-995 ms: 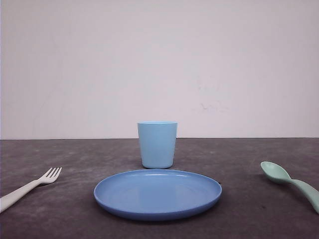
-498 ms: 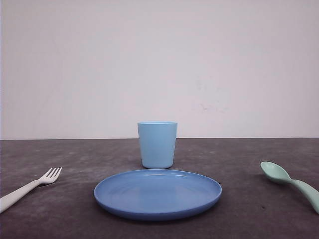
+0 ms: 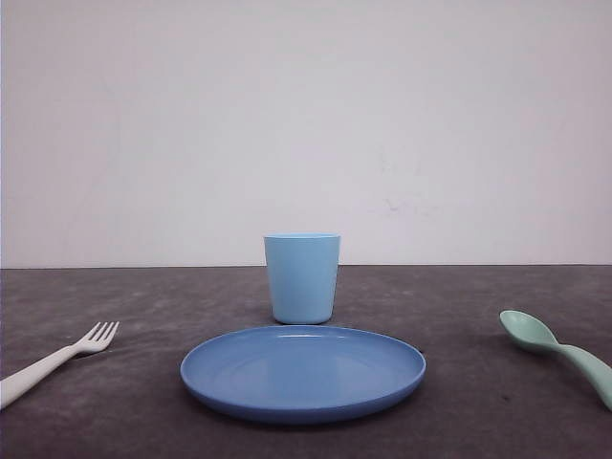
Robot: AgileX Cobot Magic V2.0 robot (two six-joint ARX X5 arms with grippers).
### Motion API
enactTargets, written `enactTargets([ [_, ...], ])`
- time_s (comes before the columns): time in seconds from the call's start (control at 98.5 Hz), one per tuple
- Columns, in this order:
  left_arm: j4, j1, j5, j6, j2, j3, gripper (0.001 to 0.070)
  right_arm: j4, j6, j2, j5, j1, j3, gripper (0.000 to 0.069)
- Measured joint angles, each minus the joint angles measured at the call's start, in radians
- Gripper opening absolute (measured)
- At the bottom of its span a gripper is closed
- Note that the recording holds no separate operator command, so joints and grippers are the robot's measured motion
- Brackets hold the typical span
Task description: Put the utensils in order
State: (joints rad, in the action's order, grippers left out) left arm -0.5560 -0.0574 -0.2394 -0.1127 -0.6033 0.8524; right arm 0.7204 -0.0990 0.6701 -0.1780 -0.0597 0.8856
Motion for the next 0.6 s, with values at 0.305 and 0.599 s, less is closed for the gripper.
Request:
enactTargets([
  [0.305, -0.029, -0.09, 0.13, 0.048, -0.171, 0.0, 0.0014, 0.025, 0.018, 0.19, 0.049, -0.019, 0.0, 0.0004],
  [0.599, -0.031, -0.104, 0.167, 0.051, -0.278, 0.0, 0.0014, 0.032, 0.024, 0.262, 0.051, -0.023, 0.0, 0.0004],
])
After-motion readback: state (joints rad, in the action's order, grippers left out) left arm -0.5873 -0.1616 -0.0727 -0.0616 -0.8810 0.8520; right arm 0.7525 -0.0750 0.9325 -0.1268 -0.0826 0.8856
